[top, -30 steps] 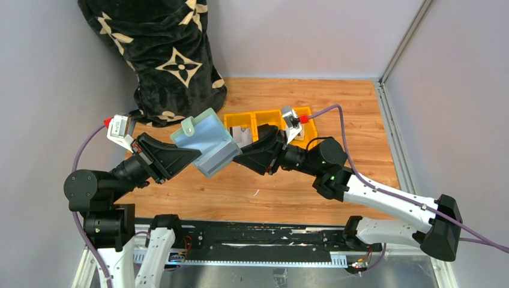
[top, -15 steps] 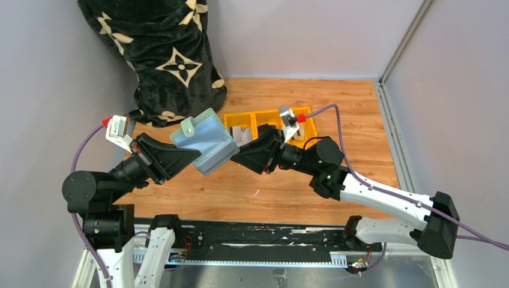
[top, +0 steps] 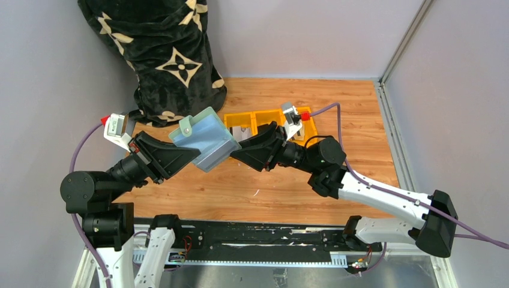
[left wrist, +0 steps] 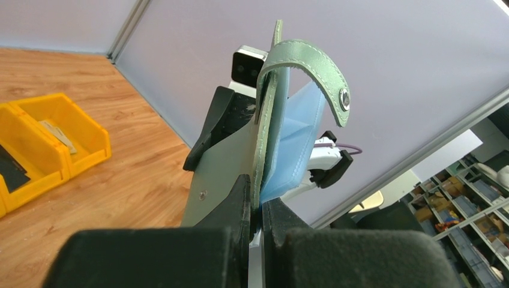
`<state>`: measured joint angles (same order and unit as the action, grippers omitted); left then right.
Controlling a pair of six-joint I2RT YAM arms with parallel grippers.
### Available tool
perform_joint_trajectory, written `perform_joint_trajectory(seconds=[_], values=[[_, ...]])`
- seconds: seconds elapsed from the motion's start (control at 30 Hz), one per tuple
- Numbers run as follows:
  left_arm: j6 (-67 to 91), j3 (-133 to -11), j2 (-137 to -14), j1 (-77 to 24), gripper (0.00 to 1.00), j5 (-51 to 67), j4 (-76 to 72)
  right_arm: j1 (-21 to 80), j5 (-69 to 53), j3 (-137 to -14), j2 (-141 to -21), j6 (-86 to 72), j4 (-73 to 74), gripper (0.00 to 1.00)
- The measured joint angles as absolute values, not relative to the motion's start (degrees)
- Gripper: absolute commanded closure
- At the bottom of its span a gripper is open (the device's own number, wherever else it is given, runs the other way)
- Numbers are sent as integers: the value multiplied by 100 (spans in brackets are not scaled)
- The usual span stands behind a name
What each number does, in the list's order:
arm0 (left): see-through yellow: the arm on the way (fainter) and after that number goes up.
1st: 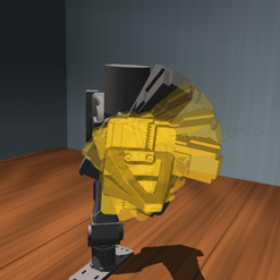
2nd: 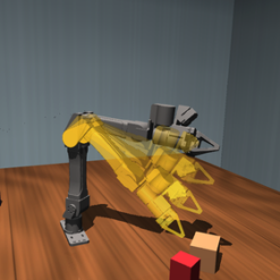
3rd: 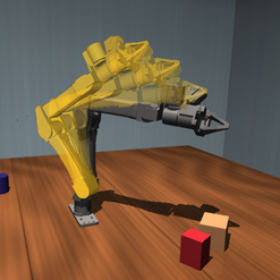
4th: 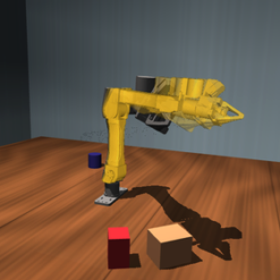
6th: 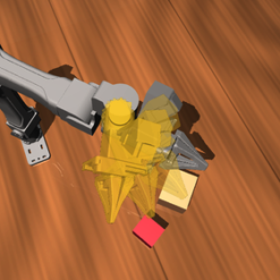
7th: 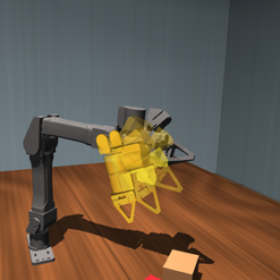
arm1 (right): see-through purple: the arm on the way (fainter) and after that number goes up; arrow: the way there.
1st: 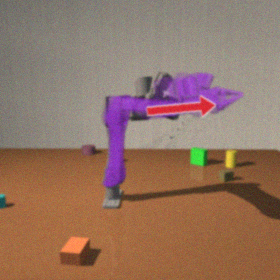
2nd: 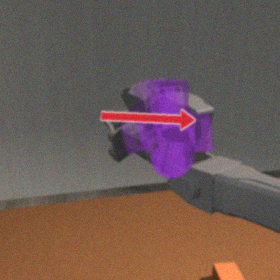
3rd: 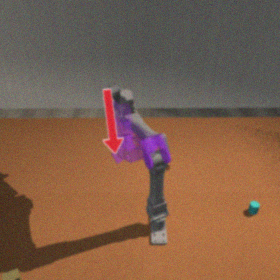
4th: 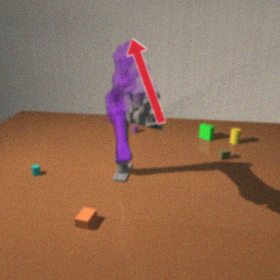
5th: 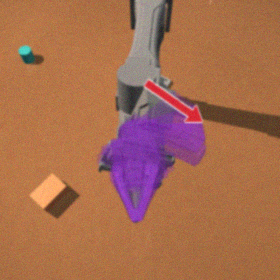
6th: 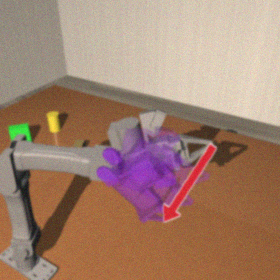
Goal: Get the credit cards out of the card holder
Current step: Remove the credit card from the card holder.
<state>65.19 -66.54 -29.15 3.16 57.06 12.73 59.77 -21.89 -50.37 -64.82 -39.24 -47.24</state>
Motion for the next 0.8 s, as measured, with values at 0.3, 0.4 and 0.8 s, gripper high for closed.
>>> perform_joint_trajectory(seconds=[0.3,0.4,0.8], values=[[6521,-6654,-2919,316,100,5808,1212,6025,-2272,-5116,-6554,-3938,-5065,54],[6528,-6654,-2926,316,100,5874,1212,6038,-2294,-5122,-6554,-3935,-5168,63],[6536,-6659,-3004,316,100,5961,1212,6049,-2982,-5089,-6676,-4338,-5760,55]])
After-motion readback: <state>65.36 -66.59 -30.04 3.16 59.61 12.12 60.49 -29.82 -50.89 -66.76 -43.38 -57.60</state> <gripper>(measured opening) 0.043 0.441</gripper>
